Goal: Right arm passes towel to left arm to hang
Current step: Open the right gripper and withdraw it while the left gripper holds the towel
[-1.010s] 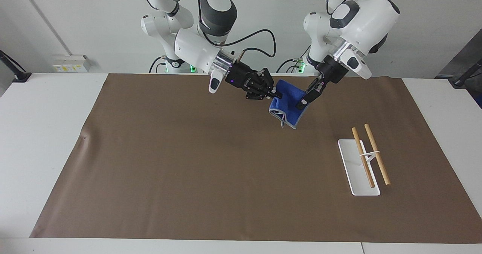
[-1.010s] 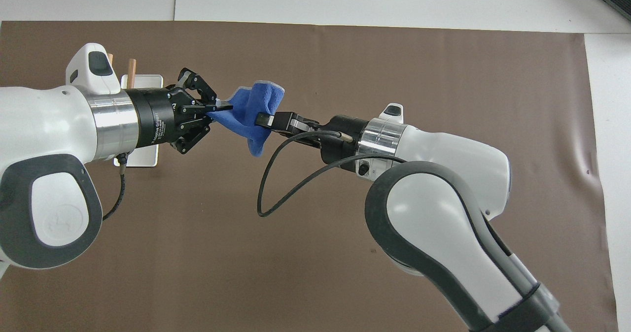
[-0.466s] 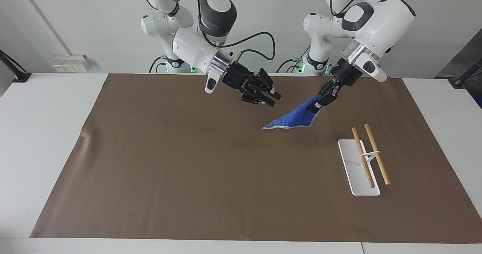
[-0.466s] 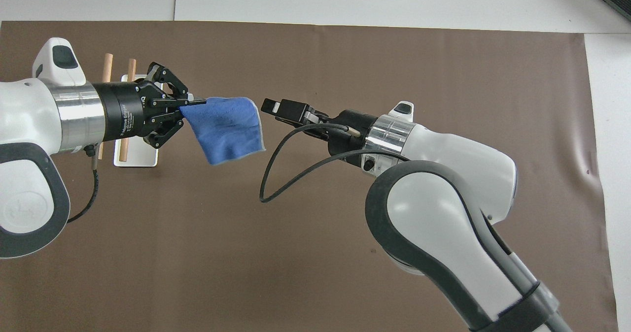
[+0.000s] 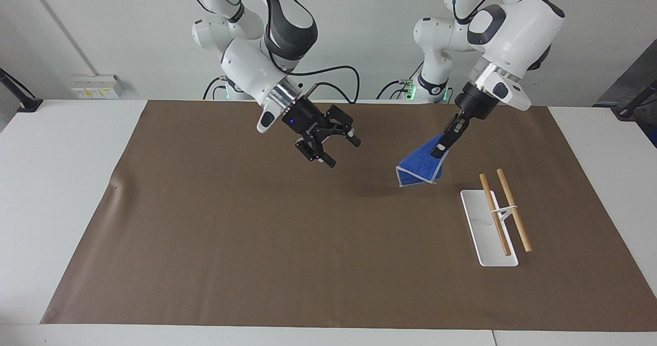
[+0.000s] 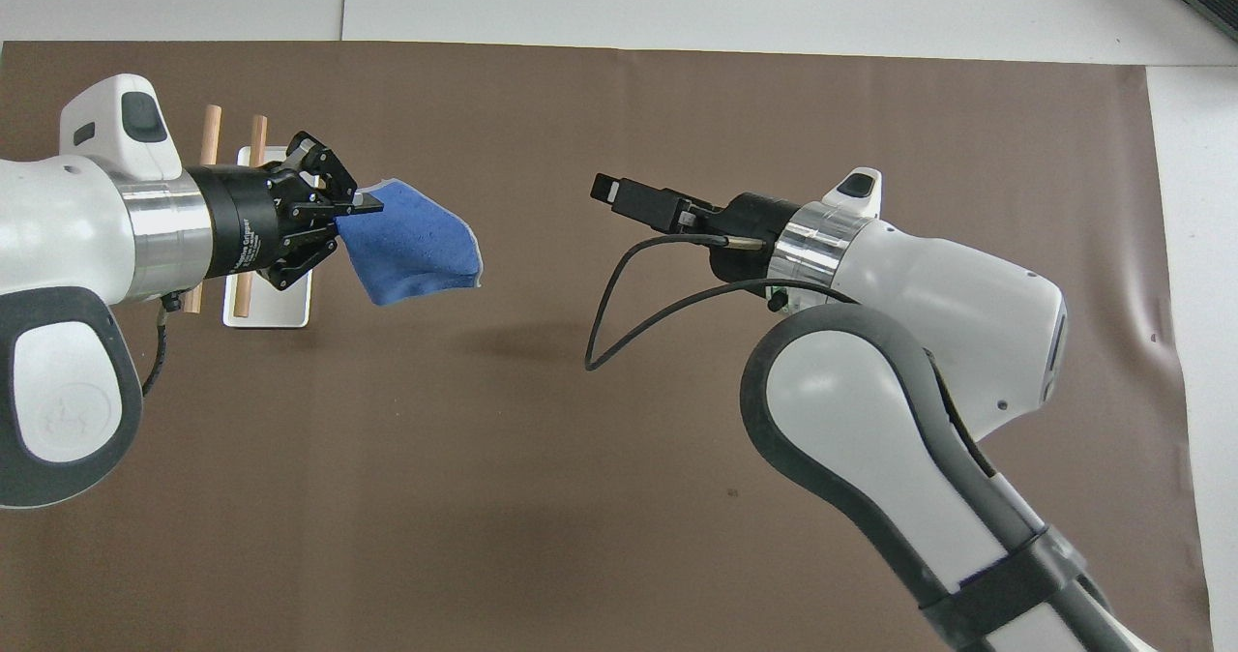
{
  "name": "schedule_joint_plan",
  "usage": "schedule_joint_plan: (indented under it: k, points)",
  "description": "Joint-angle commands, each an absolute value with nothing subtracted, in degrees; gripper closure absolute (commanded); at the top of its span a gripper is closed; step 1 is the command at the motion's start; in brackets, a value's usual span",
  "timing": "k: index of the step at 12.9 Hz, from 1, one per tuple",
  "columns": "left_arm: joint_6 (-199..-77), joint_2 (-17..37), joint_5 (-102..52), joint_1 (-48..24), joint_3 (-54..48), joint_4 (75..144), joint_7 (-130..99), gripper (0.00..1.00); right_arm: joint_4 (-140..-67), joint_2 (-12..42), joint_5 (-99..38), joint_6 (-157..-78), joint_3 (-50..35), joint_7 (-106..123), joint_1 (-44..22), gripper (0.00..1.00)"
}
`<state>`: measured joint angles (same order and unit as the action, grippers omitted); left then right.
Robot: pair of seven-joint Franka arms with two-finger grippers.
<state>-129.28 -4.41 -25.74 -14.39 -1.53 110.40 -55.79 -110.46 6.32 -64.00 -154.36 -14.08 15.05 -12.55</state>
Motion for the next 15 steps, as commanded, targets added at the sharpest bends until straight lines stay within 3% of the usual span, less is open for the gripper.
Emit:
schedule_joint_plan:
  k: [1,7,10,15]
  points:
    - [-130.3,-5.0,-24.6,-13.4,-1.6,113.1,-53.9,1.0,-112.3,5.8,-54.1,-153.6,-14.2,15.7,-8.6,0.0]
    - [-136.5,2.3,-24.6,-5.9,-1.6,114.6,-40.6,1.0,-111.2,5.8,-20.1,-140.5,-14.2,11.9,0.7,0.0]
    - [-136.8,3.7,-24.5,-0.8,-1.6,114.3,-32.4,1.0,-106.5,5.1,-3.6,-127.0,-14.2,2.1,1.3,0.0]
    - [-136.7,6.8,-17.9,5.0,-1.6,108.0,-25.7,1.0,-95.9,4.1,6.2,-108.8,-8.5,-5.8,0.5,0.0]
